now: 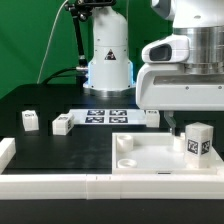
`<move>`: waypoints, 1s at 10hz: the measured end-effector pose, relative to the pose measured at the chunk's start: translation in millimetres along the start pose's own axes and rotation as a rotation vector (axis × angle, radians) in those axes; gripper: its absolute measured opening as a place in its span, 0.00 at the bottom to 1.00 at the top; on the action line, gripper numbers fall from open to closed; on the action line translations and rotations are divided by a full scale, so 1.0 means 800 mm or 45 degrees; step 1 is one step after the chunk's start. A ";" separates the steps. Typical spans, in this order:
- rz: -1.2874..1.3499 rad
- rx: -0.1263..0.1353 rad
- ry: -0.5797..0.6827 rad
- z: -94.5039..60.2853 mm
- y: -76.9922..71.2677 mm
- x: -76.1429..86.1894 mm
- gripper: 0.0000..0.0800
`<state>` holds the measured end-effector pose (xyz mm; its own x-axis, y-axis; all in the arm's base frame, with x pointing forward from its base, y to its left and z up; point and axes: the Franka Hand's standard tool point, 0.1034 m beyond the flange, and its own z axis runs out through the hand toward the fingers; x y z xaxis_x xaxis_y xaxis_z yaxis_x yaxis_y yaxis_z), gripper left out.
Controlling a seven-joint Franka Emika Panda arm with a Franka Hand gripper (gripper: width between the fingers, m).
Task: Assemble one leg
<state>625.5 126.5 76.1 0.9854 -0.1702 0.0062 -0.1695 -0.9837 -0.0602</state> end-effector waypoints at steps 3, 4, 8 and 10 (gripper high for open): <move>-0.462 -0.011 0.000 -0.002 0.008 0.004 0.81; -0.581 -0.015 -0.021 -0.003 0.014 0.005 0.81; -0.809 -0.027 -0.021 -0.004 0.017 0.006 0.81; -0.809 -0.027 -0.021 -0.003 0.017 0.006 0.69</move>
Offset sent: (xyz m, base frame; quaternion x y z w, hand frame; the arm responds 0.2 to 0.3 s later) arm 0.0049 -0.0021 0.0027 0.0389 -0.0567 -0.2059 0.9762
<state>628.2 111.8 78.0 0.8940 0.4477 0.0188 0.4481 -0.8935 -0.0303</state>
